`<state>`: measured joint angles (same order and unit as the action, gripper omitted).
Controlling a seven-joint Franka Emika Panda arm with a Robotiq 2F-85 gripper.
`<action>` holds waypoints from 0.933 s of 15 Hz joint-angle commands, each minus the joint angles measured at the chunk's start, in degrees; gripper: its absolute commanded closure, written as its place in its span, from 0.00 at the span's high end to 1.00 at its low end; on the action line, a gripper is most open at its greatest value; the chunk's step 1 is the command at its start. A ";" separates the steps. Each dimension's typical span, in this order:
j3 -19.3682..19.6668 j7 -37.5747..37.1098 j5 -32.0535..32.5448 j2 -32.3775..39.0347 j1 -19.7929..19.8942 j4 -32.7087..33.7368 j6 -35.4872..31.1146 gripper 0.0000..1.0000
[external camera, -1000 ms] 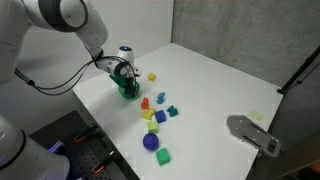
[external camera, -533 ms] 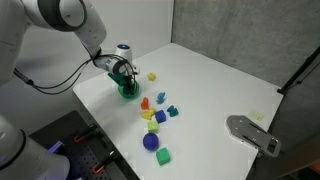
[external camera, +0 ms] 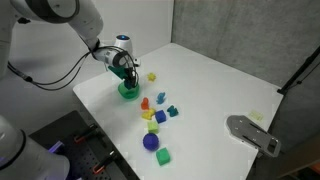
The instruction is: Remove the blue block from the bowl and put it on top of the blue block on the table
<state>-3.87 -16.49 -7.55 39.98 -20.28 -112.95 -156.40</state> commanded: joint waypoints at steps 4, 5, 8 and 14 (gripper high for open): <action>1.50 -1.20 2.08 -8.78 1.55 -4.24 4.62 0.31; 2.01 -1.06 2.38 -9.63 2.00 -4.86 4.56 0.31; 3.34 -0.27 3.01 -10.88 4.00 -6.49 3.33 0.31; 5.34 0.40 3.47 -8.99 8.96 -7.60 2.36 0.31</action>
<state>0.83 -16.36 -5.20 31.25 -13.05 -119.25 -153.33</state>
